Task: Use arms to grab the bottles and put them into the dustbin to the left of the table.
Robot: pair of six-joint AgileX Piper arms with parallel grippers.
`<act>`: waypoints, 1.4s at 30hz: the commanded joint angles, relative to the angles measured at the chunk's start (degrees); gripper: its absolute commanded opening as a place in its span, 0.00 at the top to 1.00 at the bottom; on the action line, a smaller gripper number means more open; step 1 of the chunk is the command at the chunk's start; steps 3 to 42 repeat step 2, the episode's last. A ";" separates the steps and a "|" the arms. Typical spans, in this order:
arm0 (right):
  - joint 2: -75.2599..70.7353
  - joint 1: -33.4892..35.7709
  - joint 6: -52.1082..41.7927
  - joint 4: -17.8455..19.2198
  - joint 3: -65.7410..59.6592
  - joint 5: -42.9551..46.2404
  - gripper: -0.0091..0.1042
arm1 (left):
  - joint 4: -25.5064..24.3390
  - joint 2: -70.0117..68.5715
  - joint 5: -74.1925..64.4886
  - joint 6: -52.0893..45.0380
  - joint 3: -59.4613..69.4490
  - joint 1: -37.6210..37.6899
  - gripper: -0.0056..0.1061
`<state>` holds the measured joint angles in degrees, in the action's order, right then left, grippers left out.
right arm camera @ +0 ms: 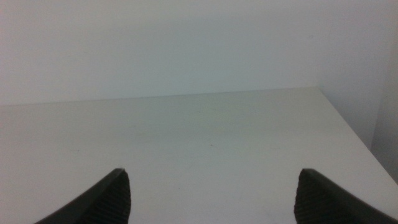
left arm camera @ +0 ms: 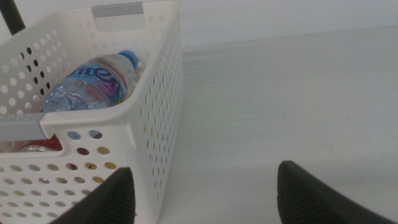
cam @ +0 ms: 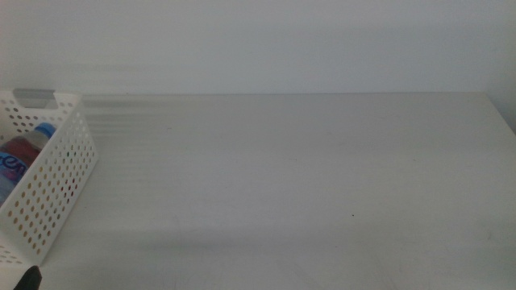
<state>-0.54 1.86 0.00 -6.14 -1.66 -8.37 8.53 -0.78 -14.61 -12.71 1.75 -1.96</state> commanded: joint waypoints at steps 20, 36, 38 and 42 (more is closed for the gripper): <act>-1.56 -0.32 0.00 0.06 0.49 4.09 0.30 | 0.82 -0.86 4.39 0.94 0.27 0.10 0.32; -1.56 -0.32 0.00 0.06 0.49 4.09 0.30 | 0.82 -0.86 4.39 0.94 0.27 0.10 0.32; -1.56 -0.32 0.00 0.06 0.49 4.09 0.30 | 0.82 -0.86 4.39 0.94 0.27 0.10 0.32; -1.56 -0.32 0.00 0.06 0.49 4.09 0.30 | 0.82 -0.86 4.39 0.94 0.27 0.10 0.32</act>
